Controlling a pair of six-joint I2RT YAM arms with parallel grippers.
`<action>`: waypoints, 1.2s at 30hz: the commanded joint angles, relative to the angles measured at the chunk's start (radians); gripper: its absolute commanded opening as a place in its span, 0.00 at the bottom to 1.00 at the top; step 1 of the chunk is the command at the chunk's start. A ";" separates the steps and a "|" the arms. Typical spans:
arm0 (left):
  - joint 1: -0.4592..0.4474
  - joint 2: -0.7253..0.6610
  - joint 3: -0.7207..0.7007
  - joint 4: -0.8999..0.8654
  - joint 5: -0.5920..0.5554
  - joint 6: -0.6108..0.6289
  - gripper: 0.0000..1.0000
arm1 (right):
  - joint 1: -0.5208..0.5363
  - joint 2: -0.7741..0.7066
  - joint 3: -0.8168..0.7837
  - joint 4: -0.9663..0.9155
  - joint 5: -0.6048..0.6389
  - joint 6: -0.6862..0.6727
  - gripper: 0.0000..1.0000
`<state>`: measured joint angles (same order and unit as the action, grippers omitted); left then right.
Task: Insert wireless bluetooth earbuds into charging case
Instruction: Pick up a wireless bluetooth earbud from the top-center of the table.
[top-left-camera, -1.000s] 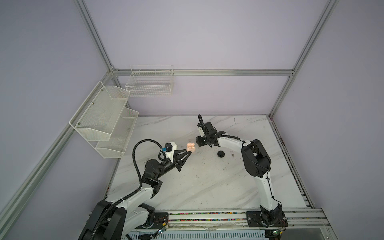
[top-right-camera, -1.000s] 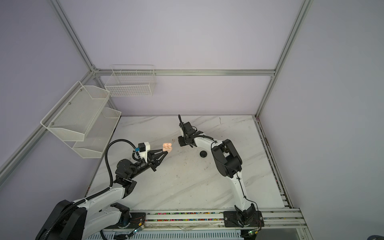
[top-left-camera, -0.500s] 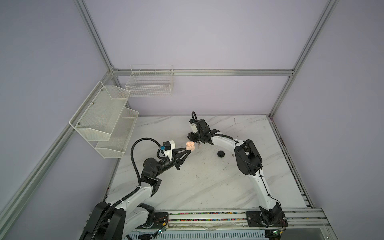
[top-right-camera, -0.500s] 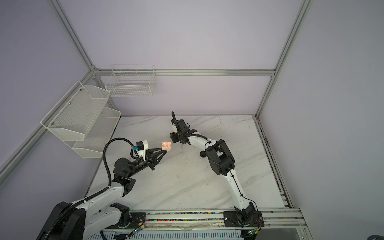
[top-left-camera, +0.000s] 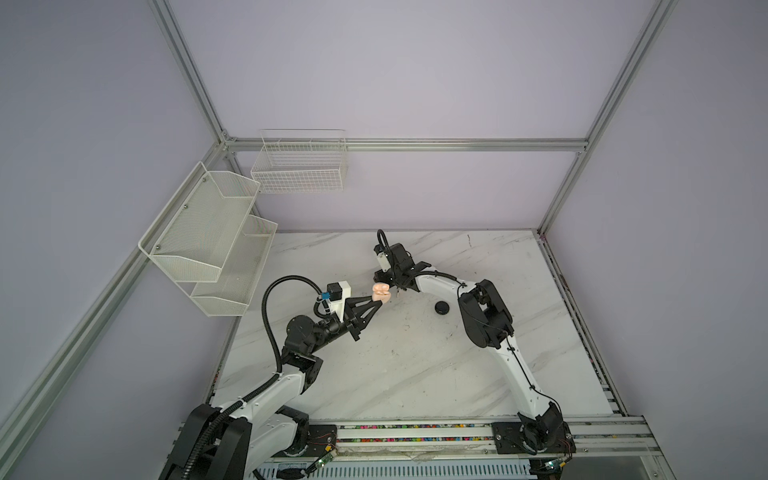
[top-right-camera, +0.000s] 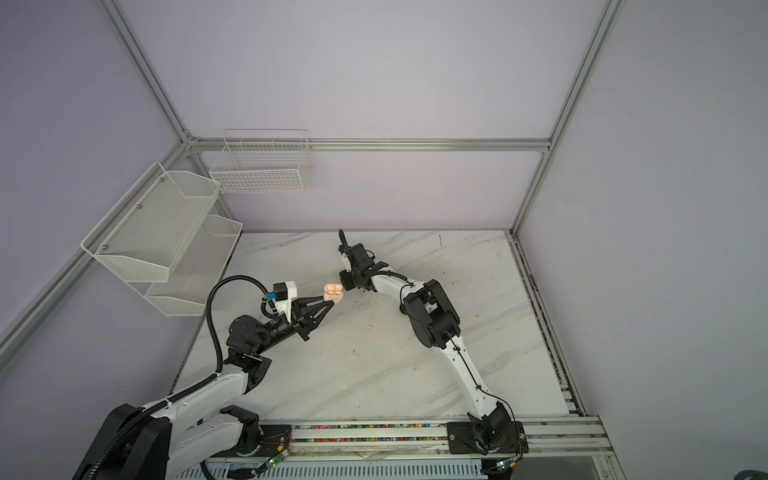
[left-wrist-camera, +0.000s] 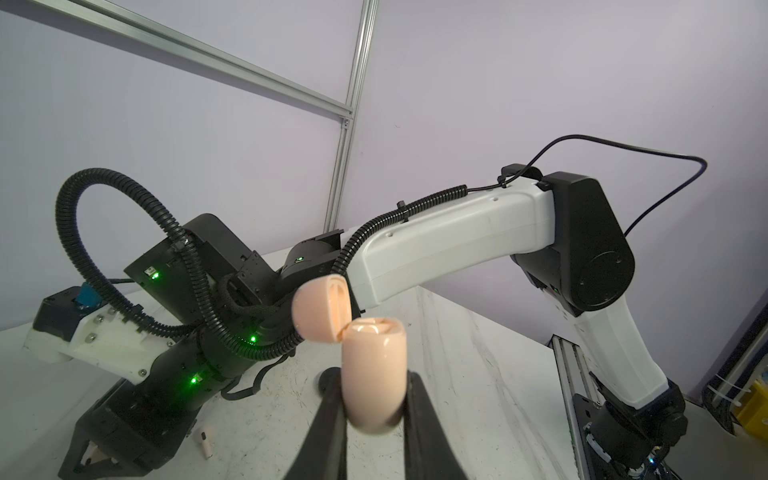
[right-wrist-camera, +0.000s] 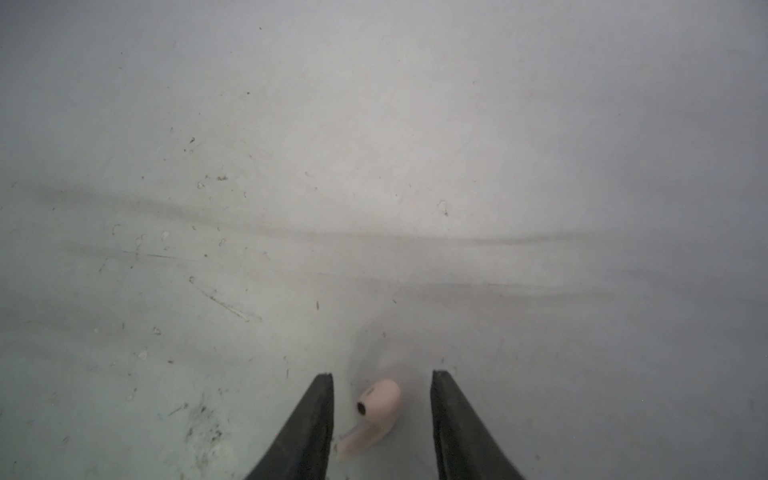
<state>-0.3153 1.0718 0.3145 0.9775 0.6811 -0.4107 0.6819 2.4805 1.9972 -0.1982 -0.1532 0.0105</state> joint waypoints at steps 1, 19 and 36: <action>0.005 -0.012 0.073 0.030 0.013 -0.011 0.00 | 0.002 0.001 0.005 -0.030 0.009 -0.013 0.42; 0.005 -0.032 0.073 0.005 0.024 -0.011 0.00 | 0.002 -0.018 -0.063 0.006 -0.017 0.030 0.30; 0.005 -0.042 0.071 -0.020 0.002 -0.007 0.00 | 0.002 -0.056 -0.071 0.002 0.004 0.042 0.24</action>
<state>-0.3153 1.0523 0.3145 0.9466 0.6937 -0.4107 0.6819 2.4702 1.9450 -0.1535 -0.1612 0.0402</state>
